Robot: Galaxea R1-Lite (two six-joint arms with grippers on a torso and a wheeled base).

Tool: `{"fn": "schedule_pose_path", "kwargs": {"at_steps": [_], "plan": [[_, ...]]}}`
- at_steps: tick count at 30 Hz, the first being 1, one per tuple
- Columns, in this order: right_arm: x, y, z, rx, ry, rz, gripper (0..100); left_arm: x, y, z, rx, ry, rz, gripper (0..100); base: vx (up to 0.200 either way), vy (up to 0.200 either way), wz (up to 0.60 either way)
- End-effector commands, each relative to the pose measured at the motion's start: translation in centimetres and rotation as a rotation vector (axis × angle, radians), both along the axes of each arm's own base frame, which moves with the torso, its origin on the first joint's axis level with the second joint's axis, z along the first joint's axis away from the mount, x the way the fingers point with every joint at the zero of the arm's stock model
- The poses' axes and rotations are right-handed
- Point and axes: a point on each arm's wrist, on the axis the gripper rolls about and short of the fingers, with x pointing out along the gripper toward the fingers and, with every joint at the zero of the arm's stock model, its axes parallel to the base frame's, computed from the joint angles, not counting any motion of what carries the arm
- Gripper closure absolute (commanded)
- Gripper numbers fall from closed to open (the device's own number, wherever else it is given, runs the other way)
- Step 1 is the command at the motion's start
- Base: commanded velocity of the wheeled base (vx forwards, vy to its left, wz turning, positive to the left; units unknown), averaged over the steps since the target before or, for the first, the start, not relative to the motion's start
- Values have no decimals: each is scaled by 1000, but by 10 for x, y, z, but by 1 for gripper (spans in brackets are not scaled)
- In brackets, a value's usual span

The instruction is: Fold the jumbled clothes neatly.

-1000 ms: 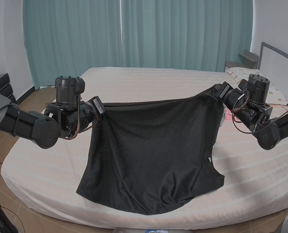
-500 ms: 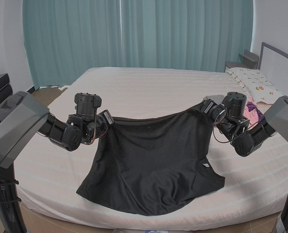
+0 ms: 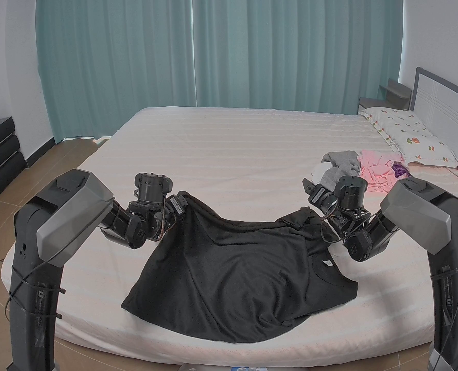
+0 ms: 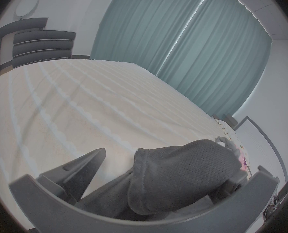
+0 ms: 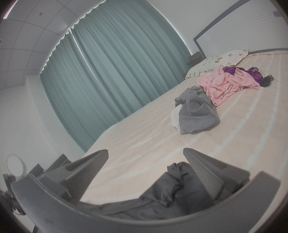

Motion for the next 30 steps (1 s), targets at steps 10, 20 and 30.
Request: {"fn": "schedule_pose_path", "kwargs": {"at_steps": [10,20,30], "plan": [[-24,-26,-5,34,49,-20,0,8,38,12,-35,8,153,0,0,0,0],[-69,-37,-2,94,167,48,0,-36,50,17,-98,247,-3,0,0,0,0],[-91,-34,0,121,226,103,0,-65,62,44,-256,270,-30,0,0,0,0]]}}
